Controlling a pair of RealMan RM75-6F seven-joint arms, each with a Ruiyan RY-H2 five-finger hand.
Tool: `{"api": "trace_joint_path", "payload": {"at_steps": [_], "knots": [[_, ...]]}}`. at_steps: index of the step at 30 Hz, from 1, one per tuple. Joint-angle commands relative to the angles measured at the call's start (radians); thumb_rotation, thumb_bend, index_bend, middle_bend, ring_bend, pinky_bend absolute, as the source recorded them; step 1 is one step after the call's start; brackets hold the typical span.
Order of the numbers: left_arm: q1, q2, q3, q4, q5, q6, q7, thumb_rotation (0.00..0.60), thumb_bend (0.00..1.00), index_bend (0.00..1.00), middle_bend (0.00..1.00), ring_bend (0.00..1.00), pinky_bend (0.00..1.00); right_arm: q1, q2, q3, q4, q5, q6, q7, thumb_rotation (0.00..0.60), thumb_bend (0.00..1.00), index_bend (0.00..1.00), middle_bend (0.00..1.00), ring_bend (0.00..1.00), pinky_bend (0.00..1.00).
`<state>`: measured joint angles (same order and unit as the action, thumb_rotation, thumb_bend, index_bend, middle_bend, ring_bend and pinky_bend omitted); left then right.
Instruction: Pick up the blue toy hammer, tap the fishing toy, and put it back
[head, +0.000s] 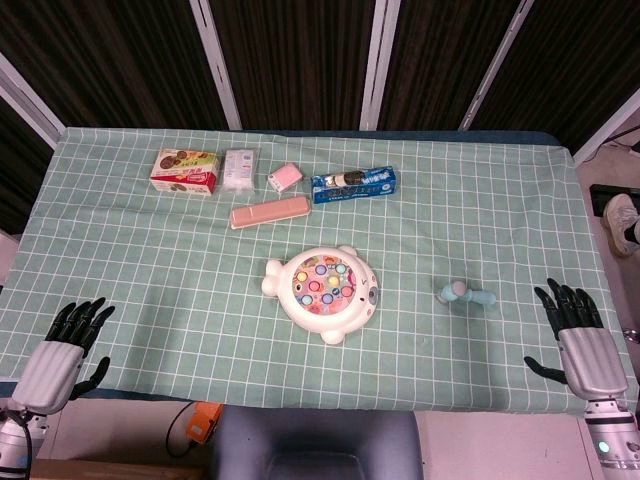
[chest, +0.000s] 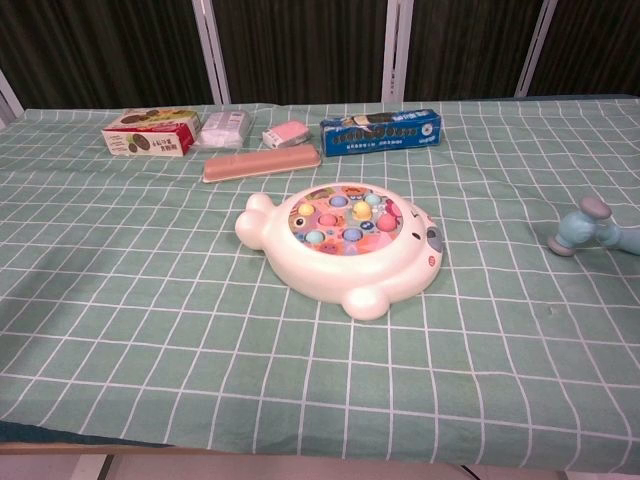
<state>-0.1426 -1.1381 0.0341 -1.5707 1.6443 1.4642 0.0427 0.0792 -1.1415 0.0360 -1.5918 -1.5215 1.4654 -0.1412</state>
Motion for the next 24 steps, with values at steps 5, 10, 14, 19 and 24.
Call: {"api": "trace_joint_path", "payload": {"at_steps": [5, 10, 14, 19, 24], "knots": [[0.007, 0.004, 0.002, -0.007, -0.002, 0.006, 0.003, 0.600, 0.42, 0.00, 0.00, 0.00, 0.05, 0.006, -0.009, -0.004, 0.003, -0.013, -0.005, -0.007, 0.600, 0.22, 0.00, 0.00, 0.00, 0.00], [-0.002, 0.006, 0.002, -0.007, -0.004, -0.009, -0.007, 0.600, 0.42, 0.00, 0.00, 0.00, 0.05, 0.027, -0.025, 0.016, 0.034, 0.006, -0.028, 0.001, 0.600, 0.22, 0.00, 0.00, 0.00, 0.00], [-0.011, 0.004, 0.001, -0.004, -0.011, -0.030, -0.005, 0.600, 0.42, 0.00, 0.00, 0.00, 0.05, 0.082, -0.056, 0.062, 0.098, 0.062, -0.102, 0.037, 0.600, 0.22, 0.09, 0.00, 0.00, 0.00], [-0.008, 0.005, 0.003, -0.014, -0.020, -0.033, 0.011, 0.600, 0.42, 0.00, 0.00, 0.00, 0.05, 0.180, -0.090, 0.144, 0.194, 0.181, -0.249, 0.066, 0.600, 0.25, 0.28, 0.03, 0.00, 0.00], [-0.011, 0.006, 0.006, -0.017, -0.011, -0.035, 0.008, 0.600, 0.42, 0.00, 0.00, 0.00, 0.05, 0.248, -0.131, 0.177, 0.284, 0.248, -0.341, 0.051, 0.600, 0.32, 0.41, 0.06, 0.00, 0.00]]}}
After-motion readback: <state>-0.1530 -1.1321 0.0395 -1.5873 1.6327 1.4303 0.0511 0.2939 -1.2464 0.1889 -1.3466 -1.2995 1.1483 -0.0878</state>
